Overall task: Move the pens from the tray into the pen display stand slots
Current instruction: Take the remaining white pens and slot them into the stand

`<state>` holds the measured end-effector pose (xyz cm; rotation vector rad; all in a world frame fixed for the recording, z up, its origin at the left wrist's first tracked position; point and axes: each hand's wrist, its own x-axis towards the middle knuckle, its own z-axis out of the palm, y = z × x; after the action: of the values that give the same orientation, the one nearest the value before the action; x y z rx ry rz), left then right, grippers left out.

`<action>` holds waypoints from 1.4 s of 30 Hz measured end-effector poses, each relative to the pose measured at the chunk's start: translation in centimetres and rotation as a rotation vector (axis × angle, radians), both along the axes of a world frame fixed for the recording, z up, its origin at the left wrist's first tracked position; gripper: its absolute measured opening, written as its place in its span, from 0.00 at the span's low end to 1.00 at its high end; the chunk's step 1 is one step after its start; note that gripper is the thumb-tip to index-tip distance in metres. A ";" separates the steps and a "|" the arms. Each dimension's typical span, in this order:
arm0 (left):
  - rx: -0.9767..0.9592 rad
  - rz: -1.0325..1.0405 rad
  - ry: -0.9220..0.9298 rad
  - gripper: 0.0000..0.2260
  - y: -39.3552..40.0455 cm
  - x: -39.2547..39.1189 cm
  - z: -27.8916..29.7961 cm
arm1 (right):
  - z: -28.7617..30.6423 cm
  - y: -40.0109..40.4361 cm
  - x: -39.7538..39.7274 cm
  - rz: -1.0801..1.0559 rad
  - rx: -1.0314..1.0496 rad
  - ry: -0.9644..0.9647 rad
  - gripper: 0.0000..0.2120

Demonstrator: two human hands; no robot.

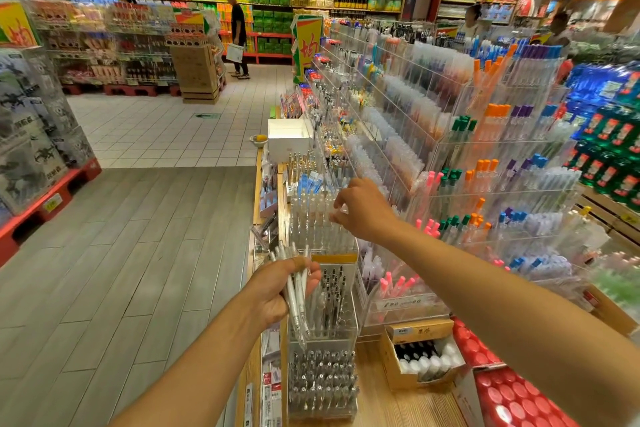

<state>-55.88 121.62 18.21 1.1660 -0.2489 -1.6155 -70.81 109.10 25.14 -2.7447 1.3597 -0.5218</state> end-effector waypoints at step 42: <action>0.038 0.132 -0.042 0.07 0.4 -0.8 0.9 | 0.1 1.3 -1.1 0.054 0.241 -0.341 0.04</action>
<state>-56.66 122.05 19.10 1.2214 -0.1658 -1.4873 -71.89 110.41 25.25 -2.3607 1.1776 -0.7291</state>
